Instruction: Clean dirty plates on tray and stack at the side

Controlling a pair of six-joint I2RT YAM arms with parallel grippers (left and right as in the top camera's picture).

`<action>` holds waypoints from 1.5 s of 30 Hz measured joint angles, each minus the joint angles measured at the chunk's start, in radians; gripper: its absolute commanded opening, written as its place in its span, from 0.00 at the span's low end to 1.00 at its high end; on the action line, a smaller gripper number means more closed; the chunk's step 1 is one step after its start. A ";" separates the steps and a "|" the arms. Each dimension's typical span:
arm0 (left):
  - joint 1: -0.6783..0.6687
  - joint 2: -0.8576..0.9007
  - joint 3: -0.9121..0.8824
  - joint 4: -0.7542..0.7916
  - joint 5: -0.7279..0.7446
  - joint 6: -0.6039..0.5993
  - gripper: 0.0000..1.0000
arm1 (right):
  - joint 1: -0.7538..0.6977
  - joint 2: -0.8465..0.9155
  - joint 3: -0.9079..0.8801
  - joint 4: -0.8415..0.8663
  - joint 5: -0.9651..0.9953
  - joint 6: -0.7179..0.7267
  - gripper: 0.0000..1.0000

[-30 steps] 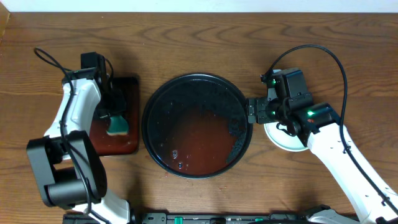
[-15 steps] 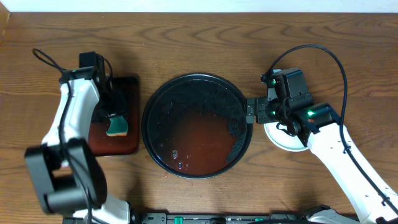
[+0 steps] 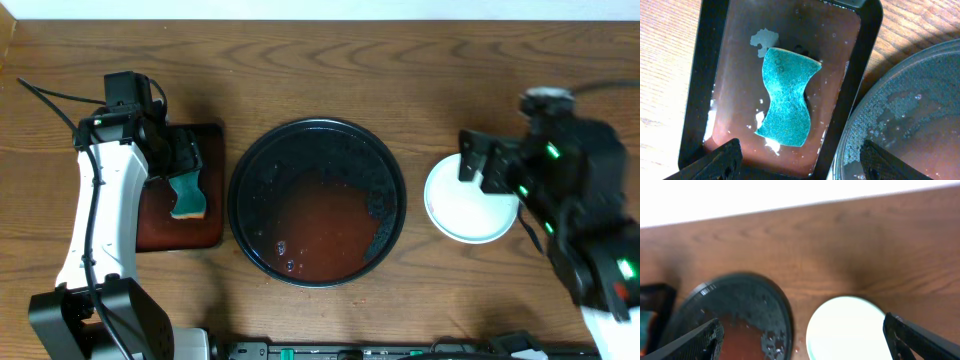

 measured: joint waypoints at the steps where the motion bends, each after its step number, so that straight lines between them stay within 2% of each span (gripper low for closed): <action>1: 0.000 0.000 0.000 0.000 0.000 0.000 0.76 | 0.000 -0.028 0.000 -0.003 -0.001 0.000 0.99; 6: 0.000 0.000 0.000 0.000 0.001 0.000 0.76 | 0.000 -0.128 0.000 -0.062 0.013 0.000 0.99; 11: 0.000 0.000 0.000 0.000 0.004 0.000 0.76 | 0.000 -0.203 0.000 -0.158 0.117 0.000 0.99; 16: 0.000 0.000 0.000 0.000 0.004 0.000 0.76 | 0.000 -0.237 -0.006 -0.163 0.206 -0.001 0.99; 19: 0.000 0.000 0.000 0.000 0.005 0.000 0.77 | -0.014 -0.258 -0.064 -0.103 0.217 -0.002 0.99; 23: 0.000 0.000 0.000 0.000 0.005 0.000 0.76 | -0.063 -0.322 -0.219 0.089 0.174 -0.052 0.99; 26: 0.000 0.000 0.000 0.000 0.005 0.000 0.76 | -0.121 -0.441 -0.439 0.322 0.082 -0.112 0.99; 33: 0.000 0.000 0.000 0.000 0.007 0.000 0.77 | -0.166 -0.697 -0.843 0.651 -0.050 -0.152 0.99; 39: 0.000 0.000 0.000 0.000 0.008 0.000 0.77 | -0.166 -0.834 -1.081 0.756 -0.092 -0.139 0.99; 45: 0.000 0.000 0.000 0.000 0.008 0.000 0.77 | -0.166 -0.933 -1.197 0.764 -0.106 -0.117 0.99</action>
